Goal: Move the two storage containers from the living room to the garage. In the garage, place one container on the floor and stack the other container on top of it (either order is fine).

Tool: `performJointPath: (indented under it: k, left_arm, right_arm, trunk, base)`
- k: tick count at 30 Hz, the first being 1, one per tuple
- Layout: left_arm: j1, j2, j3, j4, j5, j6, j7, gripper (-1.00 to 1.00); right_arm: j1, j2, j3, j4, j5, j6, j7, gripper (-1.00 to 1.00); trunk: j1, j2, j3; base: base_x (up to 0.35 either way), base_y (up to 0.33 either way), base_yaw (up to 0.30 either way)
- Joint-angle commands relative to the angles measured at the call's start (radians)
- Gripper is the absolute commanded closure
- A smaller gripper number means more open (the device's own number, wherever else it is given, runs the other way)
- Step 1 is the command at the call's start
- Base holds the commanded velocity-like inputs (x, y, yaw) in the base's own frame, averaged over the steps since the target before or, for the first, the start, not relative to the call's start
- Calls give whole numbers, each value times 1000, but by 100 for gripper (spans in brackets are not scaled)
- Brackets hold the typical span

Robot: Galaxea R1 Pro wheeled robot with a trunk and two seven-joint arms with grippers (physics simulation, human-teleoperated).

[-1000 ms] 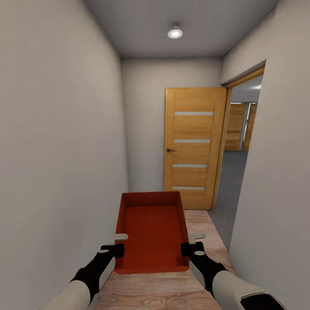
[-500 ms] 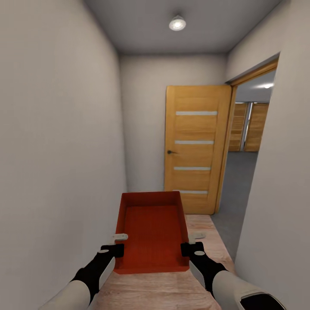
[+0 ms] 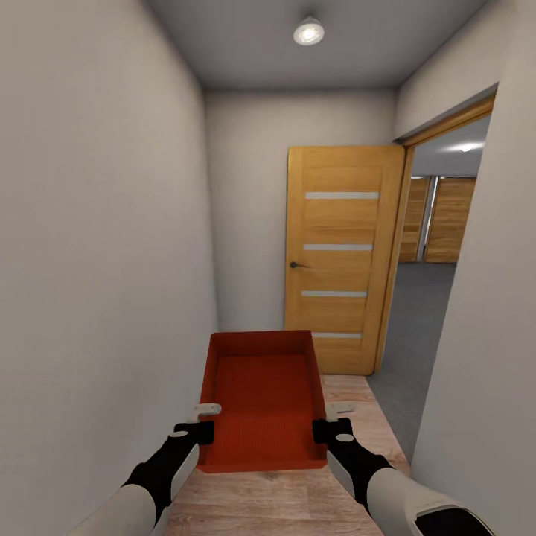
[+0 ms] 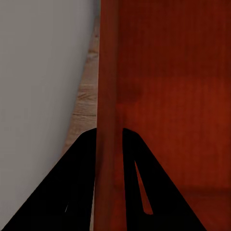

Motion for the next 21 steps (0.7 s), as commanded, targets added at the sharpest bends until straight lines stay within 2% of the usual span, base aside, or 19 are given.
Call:
performJointPath:
  k: [1, 8, 21]
  left_arm:
    - [0, 11, 42, 0, -1, 8, 19, 100]
    - [0, 10, 41, 2, 0, 7, 18, 100]
    - [0, 11, 40, 4, 2, 2, 18, 100]
  right_arm:
    - [-1, -2, -31, -2, 15, -29, -9, 100]
    - [-1, -3, -31, -2, 15, -30, -9, 100]
    - [-1, -2, -31, -2, 15, -29, -9, 100]
  trunk:
    - [0, -1, 0]
    - [0, -1, 0]
    - [0, -1, 0]
  base:
    - [3, 0, 0]
    - [94, 0, 0]
    - [311, 0, 0]
